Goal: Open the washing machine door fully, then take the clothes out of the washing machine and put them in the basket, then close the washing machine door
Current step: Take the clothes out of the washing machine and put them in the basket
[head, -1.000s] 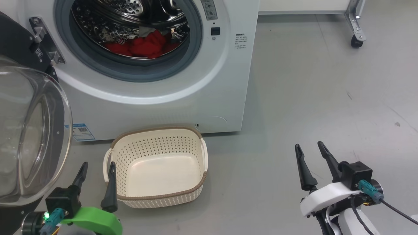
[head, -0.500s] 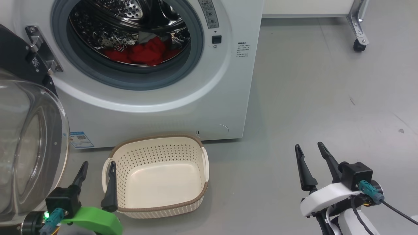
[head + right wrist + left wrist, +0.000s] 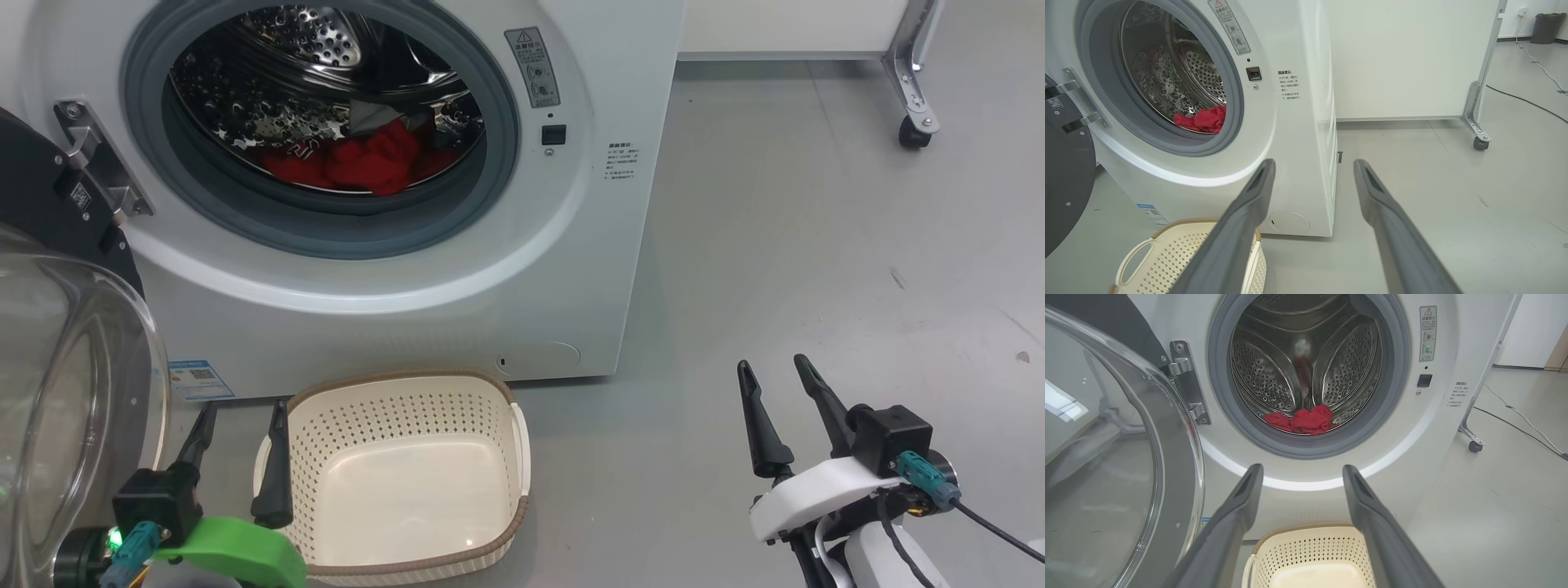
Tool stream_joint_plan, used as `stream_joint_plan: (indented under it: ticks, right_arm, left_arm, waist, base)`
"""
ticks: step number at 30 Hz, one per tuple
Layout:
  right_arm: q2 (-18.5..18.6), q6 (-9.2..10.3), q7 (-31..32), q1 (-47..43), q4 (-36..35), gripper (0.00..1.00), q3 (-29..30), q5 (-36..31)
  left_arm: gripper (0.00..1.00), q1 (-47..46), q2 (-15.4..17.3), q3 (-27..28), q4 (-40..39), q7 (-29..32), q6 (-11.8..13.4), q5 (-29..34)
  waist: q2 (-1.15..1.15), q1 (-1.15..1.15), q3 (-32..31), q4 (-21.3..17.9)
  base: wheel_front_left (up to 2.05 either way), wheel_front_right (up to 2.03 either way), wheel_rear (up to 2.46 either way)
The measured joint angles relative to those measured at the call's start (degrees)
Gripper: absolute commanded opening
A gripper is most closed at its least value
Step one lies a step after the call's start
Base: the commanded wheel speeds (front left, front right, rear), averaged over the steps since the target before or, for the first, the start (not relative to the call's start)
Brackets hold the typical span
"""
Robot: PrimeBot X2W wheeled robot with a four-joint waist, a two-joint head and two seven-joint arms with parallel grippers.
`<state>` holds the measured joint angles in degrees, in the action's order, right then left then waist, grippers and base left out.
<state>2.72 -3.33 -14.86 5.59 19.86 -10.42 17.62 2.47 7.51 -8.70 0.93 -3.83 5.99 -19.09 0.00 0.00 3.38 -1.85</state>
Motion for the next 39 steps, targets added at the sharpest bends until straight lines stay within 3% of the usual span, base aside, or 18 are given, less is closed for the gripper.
stream_joint_plan:
  ticks: [39]
  right_arm:
    - [-0.01,0.52,0.00,0.18,-1.64,1.00,-0.11,0.13]
  left_arm:
    - [1.00,-0.15,-1.49,-1.70,-0.18,1.51,0.18,-0.35]
  waist:
    - [0.00,0.00,2.95,0.47]
  base:
    - [0.09,-0.09,0.00]
